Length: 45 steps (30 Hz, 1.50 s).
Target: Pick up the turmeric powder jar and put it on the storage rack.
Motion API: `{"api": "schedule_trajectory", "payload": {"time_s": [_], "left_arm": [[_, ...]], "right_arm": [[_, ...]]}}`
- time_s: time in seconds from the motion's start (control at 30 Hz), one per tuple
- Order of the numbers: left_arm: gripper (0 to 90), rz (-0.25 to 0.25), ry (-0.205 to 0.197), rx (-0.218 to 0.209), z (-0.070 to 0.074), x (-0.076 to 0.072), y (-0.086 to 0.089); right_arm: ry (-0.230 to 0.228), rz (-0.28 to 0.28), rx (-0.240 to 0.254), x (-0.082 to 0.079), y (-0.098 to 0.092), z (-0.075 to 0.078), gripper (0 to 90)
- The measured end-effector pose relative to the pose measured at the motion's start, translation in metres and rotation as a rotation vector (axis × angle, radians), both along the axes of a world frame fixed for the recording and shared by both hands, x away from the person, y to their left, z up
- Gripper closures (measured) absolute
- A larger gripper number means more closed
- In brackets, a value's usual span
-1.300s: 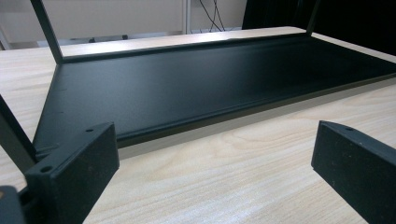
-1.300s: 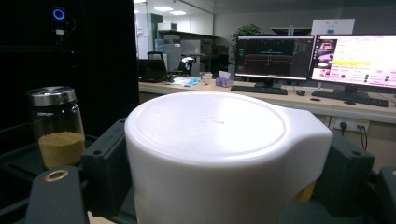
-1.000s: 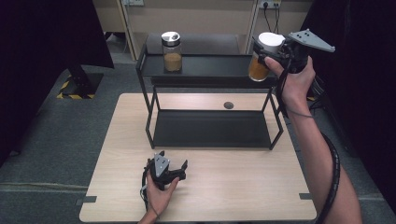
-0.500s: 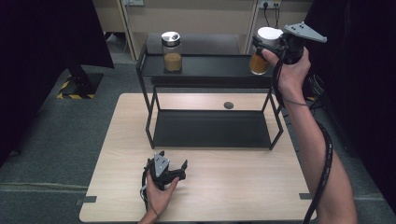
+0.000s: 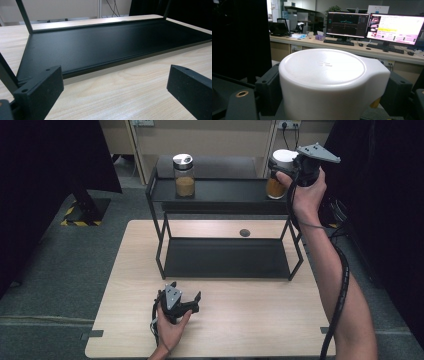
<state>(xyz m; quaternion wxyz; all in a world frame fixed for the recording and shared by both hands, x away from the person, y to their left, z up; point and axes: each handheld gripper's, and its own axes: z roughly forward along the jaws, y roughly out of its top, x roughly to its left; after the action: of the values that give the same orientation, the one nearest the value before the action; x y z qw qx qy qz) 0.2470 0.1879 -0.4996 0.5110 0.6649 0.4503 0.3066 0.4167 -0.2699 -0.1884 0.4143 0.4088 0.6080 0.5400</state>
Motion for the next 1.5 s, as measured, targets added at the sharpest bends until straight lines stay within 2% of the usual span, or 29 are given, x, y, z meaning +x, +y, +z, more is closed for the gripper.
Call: {"api": "schedule_trajectory", "payload": {"time_s": [0.3,0.93,1.5], "left_arm": [[0.0,0.003,0.002,-0.003,0.000,0.000,0.000],[0.0,0.005,0.002,-0.003,0.000,0.000,-0.001],[0.0,0.004,0.001,0.002,0.000,0.000,-0.001]], "right_arm": [[0.004,0.005,-0.008,0.003,0.003,-0.002,20.0],[-0.025,-0.012,0.015,0.000,0.006,-0.011,19.9],[-0.032,-0.012,0.009,-0.002,0.006,-0.012,19.8]]}}
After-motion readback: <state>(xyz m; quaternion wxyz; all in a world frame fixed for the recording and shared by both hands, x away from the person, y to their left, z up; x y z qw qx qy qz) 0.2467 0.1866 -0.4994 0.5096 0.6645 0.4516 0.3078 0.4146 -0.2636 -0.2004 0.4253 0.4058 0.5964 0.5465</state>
